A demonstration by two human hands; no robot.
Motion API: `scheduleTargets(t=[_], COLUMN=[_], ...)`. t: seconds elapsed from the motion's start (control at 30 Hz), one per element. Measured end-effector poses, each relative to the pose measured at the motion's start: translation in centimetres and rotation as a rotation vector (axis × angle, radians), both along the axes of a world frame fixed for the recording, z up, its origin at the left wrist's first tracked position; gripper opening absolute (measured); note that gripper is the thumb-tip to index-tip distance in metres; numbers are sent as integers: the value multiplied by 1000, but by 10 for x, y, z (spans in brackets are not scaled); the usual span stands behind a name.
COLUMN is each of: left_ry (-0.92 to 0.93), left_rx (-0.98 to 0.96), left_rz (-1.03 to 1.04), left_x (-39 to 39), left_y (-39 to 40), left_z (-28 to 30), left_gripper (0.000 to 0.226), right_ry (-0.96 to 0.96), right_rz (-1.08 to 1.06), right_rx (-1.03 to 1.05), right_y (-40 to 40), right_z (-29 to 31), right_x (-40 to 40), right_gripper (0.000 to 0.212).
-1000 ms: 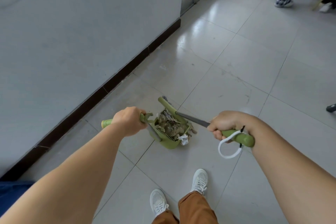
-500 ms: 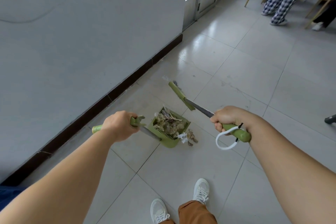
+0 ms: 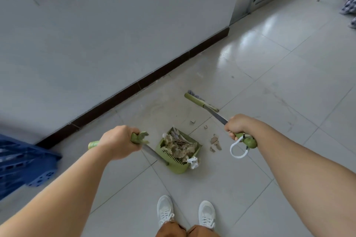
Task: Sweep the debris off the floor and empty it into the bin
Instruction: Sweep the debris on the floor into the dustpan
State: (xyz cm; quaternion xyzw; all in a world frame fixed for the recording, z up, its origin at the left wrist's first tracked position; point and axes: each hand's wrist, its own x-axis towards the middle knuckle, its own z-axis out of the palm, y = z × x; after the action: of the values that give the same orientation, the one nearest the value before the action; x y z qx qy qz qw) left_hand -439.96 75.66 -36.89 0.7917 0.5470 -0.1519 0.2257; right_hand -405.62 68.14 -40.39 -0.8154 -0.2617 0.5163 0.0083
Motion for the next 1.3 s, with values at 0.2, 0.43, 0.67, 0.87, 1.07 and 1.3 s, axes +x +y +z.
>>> scheduleTargets(t=[0.2, 0.43, 0.67, 0.87, 1.07, 1.3], left_ry=[17, 26, 36, 10, -10, -2], left_rx=[-21, -40, -55, -48, -59, -59], left_rz=[85, 119, 69, 5, -60, -161], left_x=[7, 12, 18, 20, 22, 36], left_y=[-26, -31, -25, -27, -30, -30], left_z=[-10, -15, -19, -19, -15, -12], left_gripper=[10, 17, 19, 14, 7, 8], right_ry=[-36, -54, -50, -59, -34, -31], right_rz=[196, 210, 277, 98, -42, -299], right_rx=[-16, -109, -205, -277, -213, -47], right_y=[30, 49, -8, -75, -130, -160], right_z=[-24, -65, -65, -56, -25, -17], right_x=[-1, -2, 29, 50, 47, 38], right_gripper=[26, 55, 52, 50, 62, 46])
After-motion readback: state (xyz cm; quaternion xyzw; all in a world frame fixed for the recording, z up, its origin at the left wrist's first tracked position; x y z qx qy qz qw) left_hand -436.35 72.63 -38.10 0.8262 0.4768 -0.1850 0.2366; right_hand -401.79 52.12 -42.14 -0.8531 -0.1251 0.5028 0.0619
